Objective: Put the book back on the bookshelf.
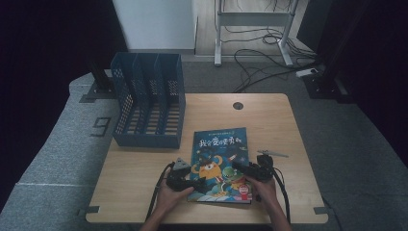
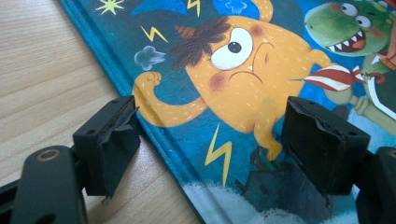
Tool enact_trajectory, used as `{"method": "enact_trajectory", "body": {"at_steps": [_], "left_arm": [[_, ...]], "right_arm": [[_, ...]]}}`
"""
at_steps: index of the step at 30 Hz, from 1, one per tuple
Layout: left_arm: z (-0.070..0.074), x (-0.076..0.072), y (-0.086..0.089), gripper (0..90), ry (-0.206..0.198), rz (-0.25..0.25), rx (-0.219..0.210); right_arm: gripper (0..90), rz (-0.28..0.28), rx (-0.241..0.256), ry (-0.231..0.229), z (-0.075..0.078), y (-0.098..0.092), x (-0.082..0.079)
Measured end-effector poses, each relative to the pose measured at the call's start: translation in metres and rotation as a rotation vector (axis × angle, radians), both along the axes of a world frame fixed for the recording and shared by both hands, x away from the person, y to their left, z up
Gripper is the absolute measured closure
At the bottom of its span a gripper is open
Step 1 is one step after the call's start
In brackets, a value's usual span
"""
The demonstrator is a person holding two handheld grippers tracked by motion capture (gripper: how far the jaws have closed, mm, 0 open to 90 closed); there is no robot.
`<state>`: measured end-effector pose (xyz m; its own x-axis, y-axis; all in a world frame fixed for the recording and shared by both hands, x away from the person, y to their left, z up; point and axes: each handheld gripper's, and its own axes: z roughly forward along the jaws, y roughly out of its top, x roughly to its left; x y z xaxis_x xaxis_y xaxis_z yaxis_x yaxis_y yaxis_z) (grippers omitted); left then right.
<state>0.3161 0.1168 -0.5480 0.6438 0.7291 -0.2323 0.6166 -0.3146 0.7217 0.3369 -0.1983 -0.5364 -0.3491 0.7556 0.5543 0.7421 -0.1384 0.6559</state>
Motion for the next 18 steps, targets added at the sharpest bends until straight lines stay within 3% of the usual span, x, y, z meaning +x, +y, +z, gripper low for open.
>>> {"method": "enact_trajectory", "body": {"at_steps": [5,11,18], "left_arm": [[0.000,0.000,0.000,20.1,-0.005,-0.006,0.010],[0.000,0.000,-0.001,20.4,-0.004,-0.010,0.007],[0.000,0.001,0.001,20.7,0.006,-0.016,-0.009]], "right_arm": [[38.4,0.012,-0.047,-0.027,-0.004,-0.004,0.008],[41.7,0.027,-0.029,-0.032,-0.007,-0.011,0.018],[45.7,0.052,-0.027,-0.052,0.004,-0.011,0.027]]}}
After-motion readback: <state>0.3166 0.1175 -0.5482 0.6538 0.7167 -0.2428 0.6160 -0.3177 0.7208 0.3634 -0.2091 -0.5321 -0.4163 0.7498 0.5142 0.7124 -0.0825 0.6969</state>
